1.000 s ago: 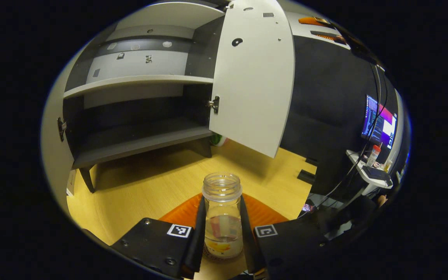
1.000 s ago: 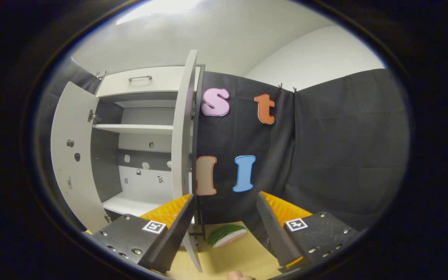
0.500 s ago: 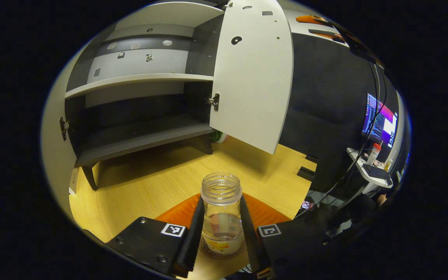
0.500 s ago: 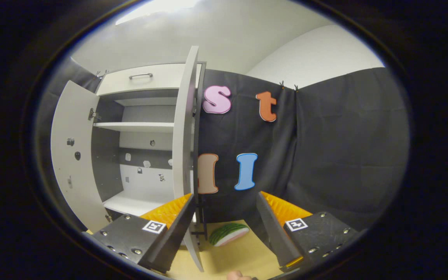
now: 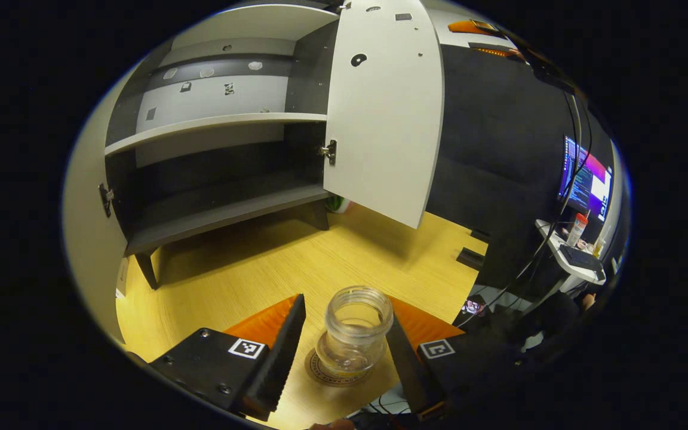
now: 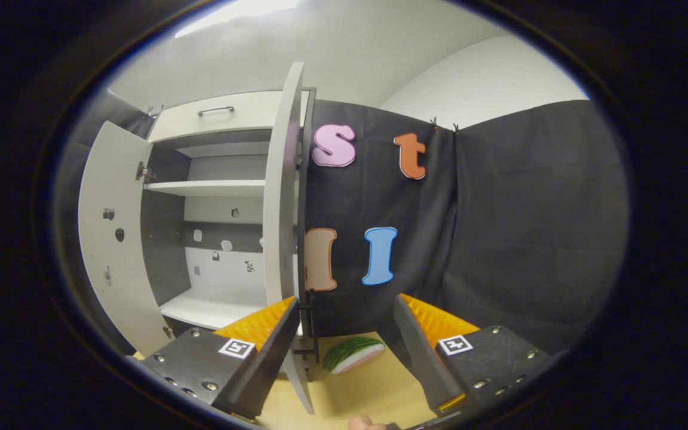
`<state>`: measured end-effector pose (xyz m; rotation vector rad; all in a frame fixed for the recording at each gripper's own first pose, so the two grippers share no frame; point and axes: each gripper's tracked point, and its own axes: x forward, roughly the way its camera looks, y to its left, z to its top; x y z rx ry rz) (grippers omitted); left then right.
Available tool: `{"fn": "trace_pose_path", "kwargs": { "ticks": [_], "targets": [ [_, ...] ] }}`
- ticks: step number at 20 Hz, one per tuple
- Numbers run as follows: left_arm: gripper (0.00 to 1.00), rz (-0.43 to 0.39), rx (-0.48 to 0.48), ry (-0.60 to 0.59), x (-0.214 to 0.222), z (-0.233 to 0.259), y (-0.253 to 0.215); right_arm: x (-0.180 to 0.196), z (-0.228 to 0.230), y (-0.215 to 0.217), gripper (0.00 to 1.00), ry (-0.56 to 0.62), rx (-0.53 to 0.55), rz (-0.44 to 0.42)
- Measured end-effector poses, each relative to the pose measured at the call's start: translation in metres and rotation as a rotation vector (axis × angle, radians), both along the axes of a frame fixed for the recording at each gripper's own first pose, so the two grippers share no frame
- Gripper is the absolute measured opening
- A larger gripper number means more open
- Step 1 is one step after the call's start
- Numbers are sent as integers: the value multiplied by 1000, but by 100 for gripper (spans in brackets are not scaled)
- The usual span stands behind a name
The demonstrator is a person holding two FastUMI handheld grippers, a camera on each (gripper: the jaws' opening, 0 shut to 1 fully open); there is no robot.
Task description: Grasp the bottle in the cabinet with the left hand and place it on the coaster, then close the right door with the right hand and the left door with the left hand.
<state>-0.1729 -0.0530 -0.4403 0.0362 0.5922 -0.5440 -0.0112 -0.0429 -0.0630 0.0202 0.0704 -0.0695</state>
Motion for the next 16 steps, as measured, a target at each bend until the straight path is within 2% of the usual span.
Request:
{"fn": "trace_pose_path", "kwargs": {
  "ticks": [1, 6, 16],
  "targets": [
    [82, 2, -2, -3, 0, 4, 0, 0, 0, 0, 96, 2, 0, -1],
    [79, 11, -25, -55, 10, 40, -3, -1, -2, -3, 96, -1, 4, -9],
    [79, 48, -70, -345, 59, 195, -14, 8, -16, -16, 96, 3, 12, -45]
  ]
}}
